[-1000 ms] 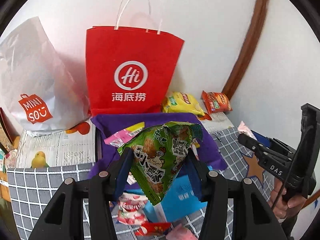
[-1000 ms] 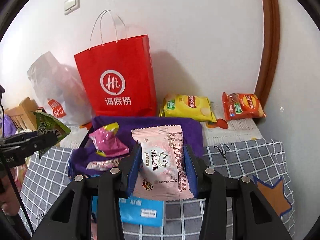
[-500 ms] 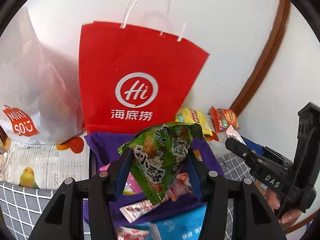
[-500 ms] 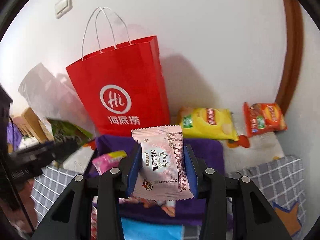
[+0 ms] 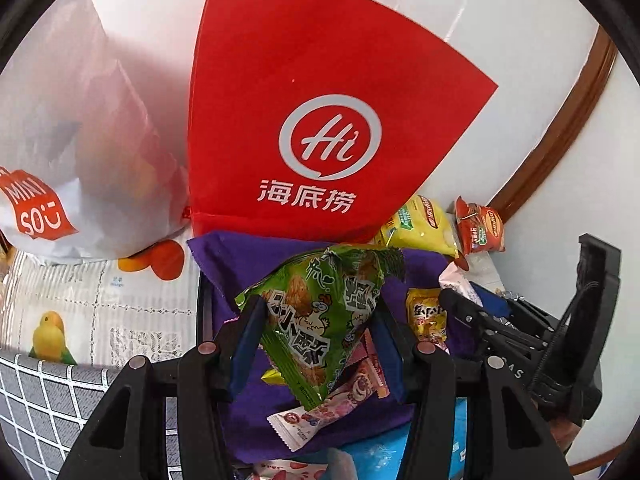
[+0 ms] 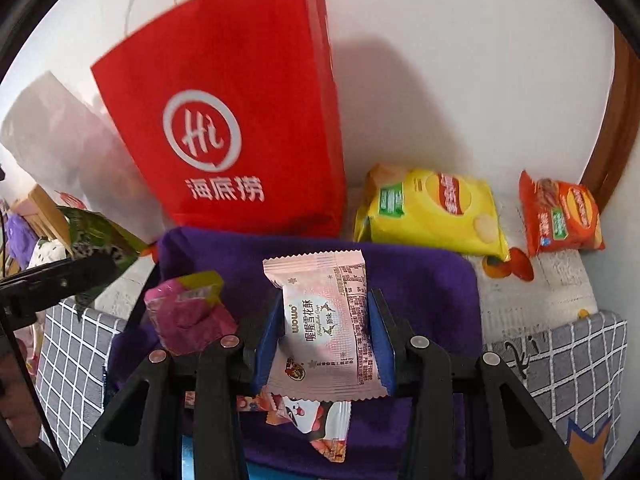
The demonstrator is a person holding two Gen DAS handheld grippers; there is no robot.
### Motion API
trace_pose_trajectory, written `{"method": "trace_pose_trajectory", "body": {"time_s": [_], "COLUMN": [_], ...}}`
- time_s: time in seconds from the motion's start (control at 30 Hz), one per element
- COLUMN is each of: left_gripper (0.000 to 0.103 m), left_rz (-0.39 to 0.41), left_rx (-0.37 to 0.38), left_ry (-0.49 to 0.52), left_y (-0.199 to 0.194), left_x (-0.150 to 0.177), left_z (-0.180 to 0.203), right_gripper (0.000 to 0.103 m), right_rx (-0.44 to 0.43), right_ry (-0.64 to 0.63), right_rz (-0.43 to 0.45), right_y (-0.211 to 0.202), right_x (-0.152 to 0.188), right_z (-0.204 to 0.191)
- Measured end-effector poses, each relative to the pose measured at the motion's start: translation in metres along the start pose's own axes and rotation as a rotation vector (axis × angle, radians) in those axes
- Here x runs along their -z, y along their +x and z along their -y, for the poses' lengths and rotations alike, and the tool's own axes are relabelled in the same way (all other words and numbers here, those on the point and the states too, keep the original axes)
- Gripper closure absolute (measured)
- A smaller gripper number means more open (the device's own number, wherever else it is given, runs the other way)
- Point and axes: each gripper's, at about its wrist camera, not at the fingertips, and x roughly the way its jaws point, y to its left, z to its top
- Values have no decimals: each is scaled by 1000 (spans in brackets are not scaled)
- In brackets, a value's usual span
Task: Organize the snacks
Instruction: 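Carry the pink cake onto the towel and open right tool while left tool carries green bag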
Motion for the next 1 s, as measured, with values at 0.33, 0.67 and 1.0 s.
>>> {"method": "trace_pose_trajectory", "body": {"time_s": [0.33,0.67,1.0], "left_gripper": [53,53,53], "left_rz": [-15,-30,-28], "left_rx": [0,-1,-1], "left_ry": [0,22,18], "left_y": [4,6,5], "left_x": [-1,1,1], "left_z": [1,9,8], "right_gripper": [61,60,60], "right_rx": [38,69,87], "right_ry": [-20,-38,-46], "right_rz": [-81,-100,-121], "right_y": [24,25,28], "right_x": [7,9,10], "right_z": [0,-2,0]}}
